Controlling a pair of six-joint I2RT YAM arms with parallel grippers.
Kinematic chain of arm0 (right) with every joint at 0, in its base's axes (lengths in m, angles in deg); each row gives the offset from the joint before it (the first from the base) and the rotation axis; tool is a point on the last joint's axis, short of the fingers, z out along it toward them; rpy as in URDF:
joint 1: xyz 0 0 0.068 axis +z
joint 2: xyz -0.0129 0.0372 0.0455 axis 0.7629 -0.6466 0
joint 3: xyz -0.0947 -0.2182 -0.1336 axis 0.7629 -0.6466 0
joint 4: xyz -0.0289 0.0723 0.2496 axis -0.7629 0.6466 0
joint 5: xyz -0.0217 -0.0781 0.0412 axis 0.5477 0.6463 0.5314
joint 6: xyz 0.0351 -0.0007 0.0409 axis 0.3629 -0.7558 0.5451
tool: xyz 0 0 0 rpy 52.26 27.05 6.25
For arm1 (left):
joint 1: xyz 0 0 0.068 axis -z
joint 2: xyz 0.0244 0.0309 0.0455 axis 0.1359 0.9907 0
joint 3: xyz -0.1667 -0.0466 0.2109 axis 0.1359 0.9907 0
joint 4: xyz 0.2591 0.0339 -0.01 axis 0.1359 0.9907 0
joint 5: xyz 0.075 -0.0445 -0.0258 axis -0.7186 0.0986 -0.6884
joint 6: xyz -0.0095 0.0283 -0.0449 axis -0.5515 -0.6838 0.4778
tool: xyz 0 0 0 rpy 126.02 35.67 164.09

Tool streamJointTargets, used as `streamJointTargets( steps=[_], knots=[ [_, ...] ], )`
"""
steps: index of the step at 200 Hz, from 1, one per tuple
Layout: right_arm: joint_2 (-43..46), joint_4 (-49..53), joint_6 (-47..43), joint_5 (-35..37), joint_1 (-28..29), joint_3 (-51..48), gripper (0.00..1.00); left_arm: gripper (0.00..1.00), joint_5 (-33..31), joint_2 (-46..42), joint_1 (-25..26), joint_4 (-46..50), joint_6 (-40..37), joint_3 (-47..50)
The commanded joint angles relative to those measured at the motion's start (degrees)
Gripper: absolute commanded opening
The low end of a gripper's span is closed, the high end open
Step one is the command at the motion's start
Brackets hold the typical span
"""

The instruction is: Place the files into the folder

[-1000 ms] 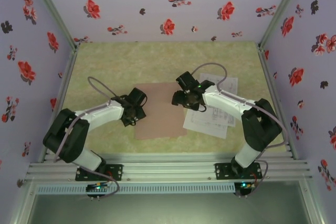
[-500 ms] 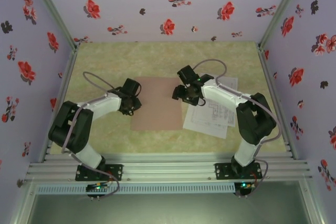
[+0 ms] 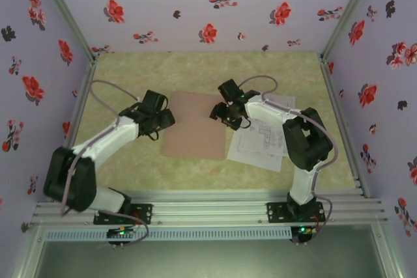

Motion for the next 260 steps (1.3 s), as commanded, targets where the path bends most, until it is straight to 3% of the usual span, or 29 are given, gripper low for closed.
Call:
streamJointTargets(
  steps=[1, 37, 53, 125, 176, 190, 219, 260],
  knots=[
    [-2.52, -1.95, 3.06, -2.32, -0.27, 2.41, 0.69, 0.79, 3.91, -3.98, 4.24, 3.45, 9.42, 5.56],
    [-5.07, -0.67, 2.63, -2.25, -0.27, 3.97, 0.7, 0.79, 3.36, -11.91, 10.87, -10.98, 37.75, 18.35],
    [-5.87, -0.54, 2.52, -2.56, -0.27, 3.93, 0.69, 0.79, 1.1, -10.56, 13.91, -15.77, 45.05, 19.29],
    [-8.26, 3.69, -0.05, -0.56, -0.27, 4.98, 0.69, 0.81, -2.01, 0.61, 20.16, -28.49, 59.49, 20.19],
    [-9.39, 5.0, -0.55, -0.3, -0.27, 4.64, 0.7, 0.81, -4.18, 6.41, 21.31, -33.92, 62.89, 18.28],
    [-9.34, 5.22, -0.64, -0.21, -0.27, 4.6, 0.7, 0.8, -4.52, 5.84, 22.25, -31.87, 65.47, 18.01],
    [-9.41, 6.0, -0.74, -0.11, -0.28, 5.45, 0.7, 0.82, -7.98, -0.23, 25.5, -14.42, 68.94, 14.16],
    [-9.87, 6.56, -0.55, -0.39, -0.27, 6.56, 0.7, 0.83, -9.36, -3.72, 28.35, -7.82, 76.39, 15.55]
  ],
)
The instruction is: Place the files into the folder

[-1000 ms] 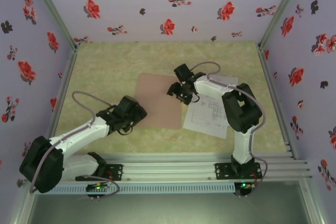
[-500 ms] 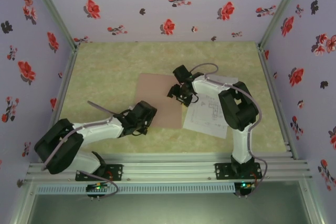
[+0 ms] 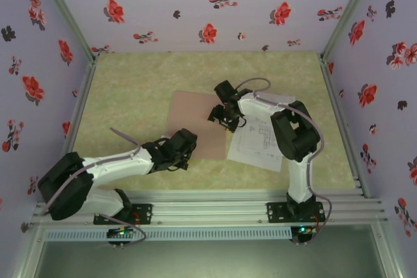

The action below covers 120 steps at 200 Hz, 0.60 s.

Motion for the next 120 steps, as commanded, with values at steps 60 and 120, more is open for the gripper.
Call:
streamJointTargets(
  steps=[60, 120],
  knots=[
    [-2.12, 3.63, -1.28, 0.46, -0.11, 1.37, 0.71, 0.83, -9.28, 4.98, 0.35, -2.33, 8.54, 2.25],
    [-2.02, 3.47, -1.5, 0.25, -0.07, 0.67, 0.73, 0.81, -12.79, 9.16, -0.83, -13.87, 8.52, 3.65]
  ],
)
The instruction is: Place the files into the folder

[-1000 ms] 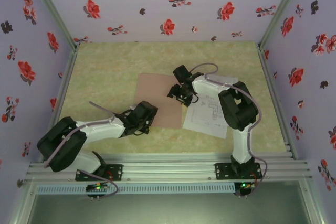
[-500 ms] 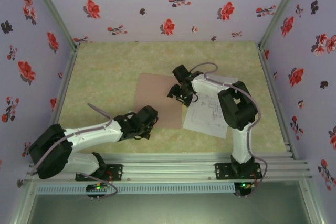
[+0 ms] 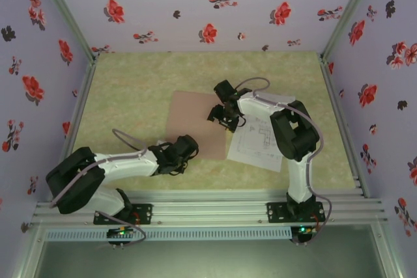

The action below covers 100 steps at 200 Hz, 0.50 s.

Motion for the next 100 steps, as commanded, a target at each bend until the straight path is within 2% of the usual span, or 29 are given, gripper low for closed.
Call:
streamJointTargets(
  steps=[1, 26, 62, 100],
  knots=[
    [-1.56, 2.74, -1.04, 0.29, -0.07, -0.05, 0.73, 0.81, -5.62, 3.69, -1.27, -11.15, 6.08, 1.08],
    [-1.6, 2.77, -1.19, 0.27, -0.07, -0.18, 0.73, 0.78, -5.86, 4.76, -1.45, -14.42, 5.32, 0.69],
    [-1.51, 2.59, -1.26, 0.22, -0.14, -0.58, 0.73, 0.65, -6.93, 4.74, -1.36, -17.5, 5.52, 0.03],
    [-1.2, 2.6, -1.27, 0.37, -0.16, -0.57, 0.74, 0.63, -7.16, 2.21, -0.83, -12.47, 6.78, -1.87]
  ],
)
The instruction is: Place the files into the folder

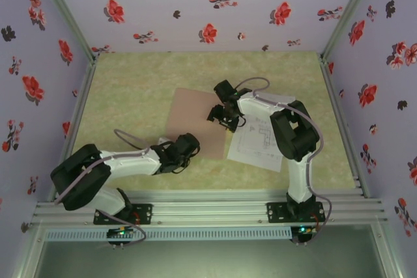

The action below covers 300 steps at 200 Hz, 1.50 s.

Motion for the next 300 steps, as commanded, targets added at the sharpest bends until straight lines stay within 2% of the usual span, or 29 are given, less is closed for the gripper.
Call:
streamJointTargets(
  steps=[1, 58, 104, 135, 174, 207, 221, 243, 272, 300],
  knots=[
    [-1.19, 2.63, -0.66, 0.39, -0.14, -0.55, 0.74, 0.63, -4.64, -0.14, -0.29, -5.93, 6.21, -1.43],
    [-1.44, 2.37, -0.41, 0.29, -0.14, -0.77, 0.75, 0.62, -5.15, 0.33, -0.81, -8.59, 6.22, 0.2],
    [-0.62, 0.36, 0.21, -0.83, -0.31, -1.68, 0.82, 0.58, -5.58, 0.41, -1.03, -12.62, 4.74, 1.51],
    [-0.77, 0.16, 0.61, -1.45, -0.75, -1.48, 0.81, 0.59, -3.54, -0.37, -0.77, -8.78, 4.55, 0.12],
    [-1.02, 0.9, 0.56, -1.31, -0.93, -1.19, 0.81, 0.66, -0.9, -1.65, -0.78, -0.82, 5.55, -1.01],
    [-1.34, 0.95, 0.59, -1.63, -0.93, -1.03, 0.81, 0.67, -0.67, -0.93, -1.58, -2.96, 5.35, 0.43],
    [-1.37, 1.04, 0.56, -1.58, -0.92, -0.88, 0.81, 0.67, -0.68, -1.01, -2.49, -4.42, 4.21, 0.91],
    [-1.5, 1.04, 0.39, -1.78, -0.93, -0.73, 0.82, 0.72, -0.35, -3.56, -5.6, -1.42, 1.6, 1.95],
    [-1.79, 1.04, 0.39, -2.05, -0.93, -0.53, 0.82, 0.76, 6.1, -3.83, -13.55, -3.3, -6.51, 2.83],
    [-2.13, 1.49, 0.15, -2.02, -0.93, -0.23, 0.82, 0.77, 8.16, -4.0, -15.69, 0.52, -8.87, 1.4]
  ],
)
